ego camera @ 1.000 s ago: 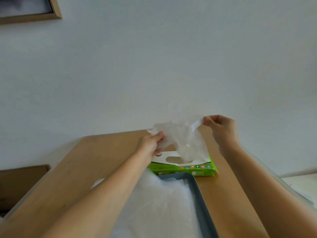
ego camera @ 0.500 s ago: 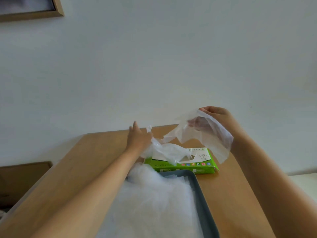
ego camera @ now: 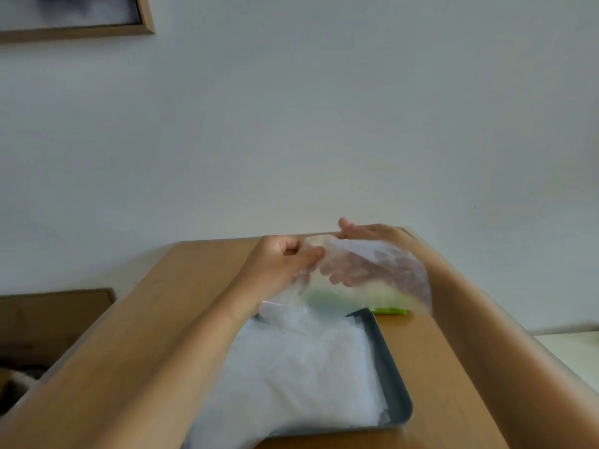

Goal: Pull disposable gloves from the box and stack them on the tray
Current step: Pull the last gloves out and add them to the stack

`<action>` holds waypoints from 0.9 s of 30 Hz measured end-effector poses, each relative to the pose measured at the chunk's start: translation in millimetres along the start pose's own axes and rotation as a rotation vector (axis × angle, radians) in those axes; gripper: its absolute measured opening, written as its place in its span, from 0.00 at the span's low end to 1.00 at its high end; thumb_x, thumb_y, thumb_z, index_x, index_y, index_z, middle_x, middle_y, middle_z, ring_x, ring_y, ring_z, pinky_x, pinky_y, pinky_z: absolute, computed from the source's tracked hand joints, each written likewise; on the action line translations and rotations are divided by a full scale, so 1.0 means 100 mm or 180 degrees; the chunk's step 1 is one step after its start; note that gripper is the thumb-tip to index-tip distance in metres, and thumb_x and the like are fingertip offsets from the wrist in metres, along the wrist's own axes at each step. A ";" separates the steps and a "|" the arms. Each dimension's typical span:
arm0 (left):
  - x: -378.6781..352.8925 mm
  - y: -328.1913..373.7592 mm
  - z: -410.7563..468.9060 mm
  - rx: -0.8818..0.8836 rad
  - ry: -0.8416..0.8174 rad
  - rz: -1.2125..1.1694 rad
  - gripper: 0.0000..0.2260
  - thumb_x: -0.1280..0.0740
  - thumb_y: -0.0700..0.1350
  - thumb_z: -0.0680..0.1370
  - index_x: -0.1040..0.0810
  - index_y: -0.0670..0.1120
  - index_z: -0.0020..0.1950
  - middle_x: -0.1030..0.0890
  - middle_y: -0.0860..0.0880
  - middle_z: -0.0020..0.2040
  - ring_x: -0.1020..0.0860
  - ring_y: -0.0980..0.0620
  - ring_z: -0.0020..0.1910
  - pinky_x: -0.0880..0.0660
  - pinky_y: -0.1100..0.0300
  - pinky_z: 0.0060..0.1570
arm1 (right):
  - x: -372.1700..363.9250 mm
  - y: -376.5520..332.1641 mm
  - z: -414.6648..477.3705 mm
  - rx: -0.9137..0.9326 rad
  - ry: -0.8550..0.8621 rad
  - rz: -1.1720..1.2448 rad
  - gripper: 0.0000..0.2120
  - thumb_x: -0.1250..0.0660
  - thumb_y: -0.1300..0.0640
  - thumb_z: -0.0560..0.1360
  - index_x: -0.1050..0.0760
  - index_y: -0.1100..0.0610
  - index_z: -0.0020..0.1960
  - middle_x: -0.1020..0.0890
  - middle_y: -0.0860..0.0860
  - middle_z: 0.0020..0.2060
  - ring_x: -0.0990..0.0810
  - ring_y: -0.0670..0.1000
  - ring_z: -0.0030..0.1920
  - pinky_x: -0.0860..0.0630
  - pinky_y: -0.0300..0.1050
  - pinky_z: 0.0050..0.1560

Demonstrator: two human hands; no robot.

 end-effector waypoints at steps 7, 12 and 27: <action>0.25 -0.06 -0.29 0.0316 0.0373 -0.0601 0.11 0.34 0.37 0.77 0.26 0.36 0.35 0.27 0.46 0.27 0.30 0.52 0.23 0.33 0.67 0.23 | -0.15 -0.14 -0.29 0.0512 -0.0529 -0.1195 0.36 0.28 0.37 0.64 0.28 0.53 0.66 0.19 0.49 0.59 0.20 0.45 0.57 0.23 0.40 0.57; 0.26 -0.03 -0.35 0.0334 0.0278 -0.0547 0.09 0.34 0.39 0.77 0.22 0.34 0.40 0.24 0.42 0.31 0.26 0.49 0.29 0.29 0.66 0.31 | -0.13 -0.27 -0.38 0.0756 0.0288 -0.2021 0.32 0.21 0.51 0.62 0.26 0.45 0.64 0.19 0.42 0.54 0.20 0.40 0.53 0.25 0.40 0.60; 0.34 -0.18 -0.45 0.0660 -0.1092 0.0610 0.14 0.31 0.54 0.74 0.20 0.43 0.41 0.18 0.46 0.38 0.20 0.51 0.37 0.21 0.56 0.46 | -0.10 -0.39 -0.49 0.1292 0.1312 -0.1674 0.08 0.33 0.60 0.76 0.19 0.56 0.39 0.20 0.48 0.27 0.24 0.44 0.30 0.26 0.41 0.40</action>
Point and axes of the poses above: each hand's wrist, its own z-axis towards the middle knuckle, its own x-axis out of the back of the hand, y = z × x, the point moved 8 cm from there along z, towards the middle knuckle
